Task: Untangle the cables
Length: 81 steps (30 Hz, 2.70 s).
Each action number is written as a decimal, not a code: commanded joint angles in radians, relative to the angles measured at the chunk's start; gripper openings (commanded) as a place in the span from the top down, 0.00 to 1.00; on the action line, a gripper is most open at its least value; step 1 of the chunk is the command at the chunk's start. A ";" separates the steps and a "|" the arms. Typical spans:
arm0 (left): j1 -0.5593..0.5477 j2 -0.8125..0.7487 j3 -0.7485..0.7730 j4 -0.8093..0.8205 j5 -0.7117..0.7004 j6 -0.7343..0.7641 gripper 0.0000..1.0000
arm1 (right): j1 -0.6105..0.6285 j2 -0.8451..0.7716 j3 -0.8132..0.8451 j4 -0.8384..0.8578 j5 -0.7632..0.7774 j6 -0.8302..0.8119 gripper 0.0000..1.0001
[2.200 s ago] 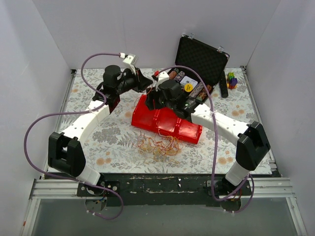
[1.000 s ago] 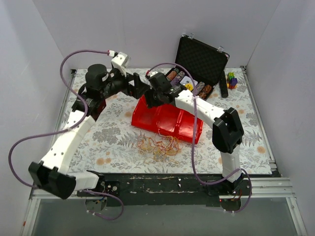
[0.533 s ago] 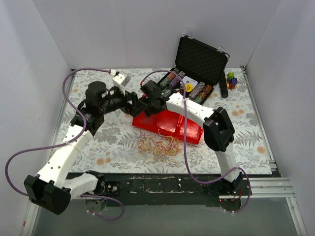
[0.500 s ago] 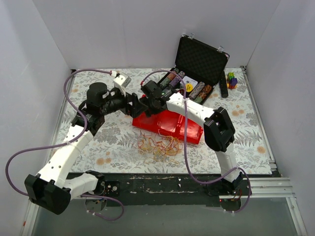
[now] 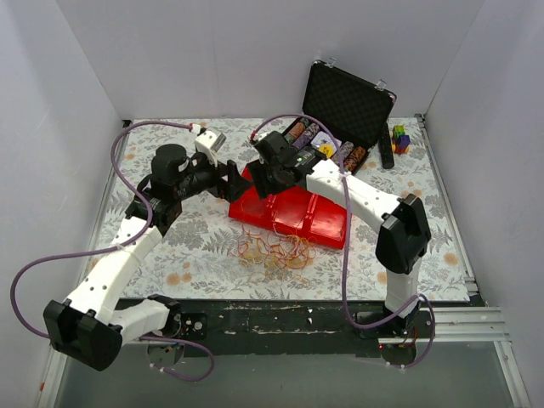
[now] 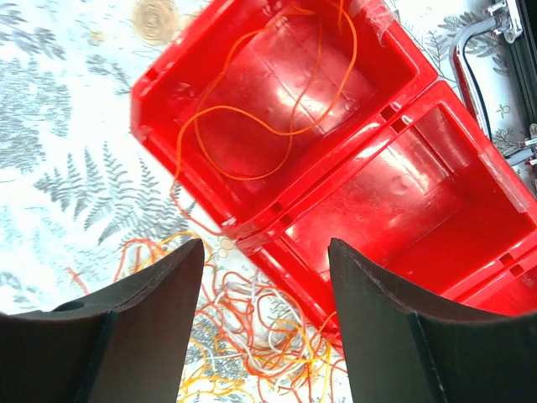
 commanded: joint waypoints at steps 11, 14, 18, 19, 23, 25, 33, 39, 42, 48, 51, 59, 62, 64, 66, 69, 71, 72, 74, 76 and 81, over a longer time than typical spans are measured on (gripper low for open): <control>0.321 0.006 0.119 -0.068 0.074 0.004 0.05 | 0.032 0.042 -0.025 0.224 -0.216 0.104 0.34; 0.370 0.006 0.130 -0.064 0.095 0.023 0.04 | 0.038 0.067 -0.034 0.273 -0.217 0.142 0.34; 0.379 0.002 0.130 -0.059 0.106 0.030 0.04 | 0.038 0.094 -0.080 0.343 -0.193 0.195 0.36; 0.379 0.002 0.127 -0.057 0.111 0.029 0.04 | 0.040 0.103 -0.083 0.357 -0.191 0.207 0.37; 0.379 0.014 0.119 -0.051 0.125 0.032 0.04 | 0.040 0.151 -0.076 0.392 -0.107 0.227 0.41; 0.379 0.017 0.116 -0.045 0.125 0.032 0.04 | 0.040 0.174 -0.069 0.402 -0.086 0.234 0.44; 0.379 0.013 0.119 -0.041 0.142 0.043 0.05 | 0.040 0.222 -0.057 0.406 -0.033 0.247 0.54; 0.379 -0.001 0.107 -0.045 0.149 0.049 0.06 | 0.038 0.235 -0.057 0.428 -0.043 0.264 0.59; 0.379 -0.006 0.102 -0.044 0.149 0.053 0.06 | 0.040 0.231 -0.072 0.442 -0.044 0.273 0.81; 0.379 -0.009 0.091 -0.039 0.149 0.050 0.07 | 0.040 0.199 -0.077 0.455 -0.041 0.273 0.99; 0.379 -0.012 0.087 -0.036 0.151 0.049 0.07 | 0.040 0.156 -0.071 0.457 -0.030 0.255 0.99; 0.379 -0.015 0.088 -0.031 0.163 0.038 0.07 | 0.035 0.065 -0.076 0.543 0.023 0.077 0.99; 0.379 -0.017 0.084 -0.031 0.166 0.035 0.07 | 0.020 0.073 -0.069 0.561 -0.003 0.037 0.99; 0.379 -0.018 0.079 -0.033 0.165 0.035 0.07 | 0.011 0.076 -0.068 0.572 -0.018 0.020 0.99; 0.378 -0.020 0.078 -0.036 0.163 0.040 0.07 | 0.003 0.074 -0.069 0.584 -0.032 0.006 0.99; 0.379 -0.018 0.074 -0.037 0.161 0.043 0.07 | 0.000 0.074 -0.056 0.587 -0.030 -0.020 0.99; 0.379 -0.015 0.076 -0.037 0.165 0.041 0.07 | -0.006 0.082 -0.037 0.577 -0.039 -0.035 0.99; 0.378 -0.014 0.078 -0.034 0.168 0.041 0.07 | -0.009 0.088 -0.030 0.564 -0.039 -0.043 0.99; 0.379 -0.015 0.076 -0.033 0.169 0.037 0.07 | -0.011 0.094 -0.029 0.557 -0.041 -0.052 0.99; 0.379 -0.017 0.076 -0.031 0.169 0.035 0.07 | -0.011 0.093 -0.080 0.580 -0.052 -0.057 0.99; 0.379 -0.018 0.079 -0.048 0.177 0.037 0.08 | -0.014 0.110 -0.166 0.620 -0.075 -0.046 0.99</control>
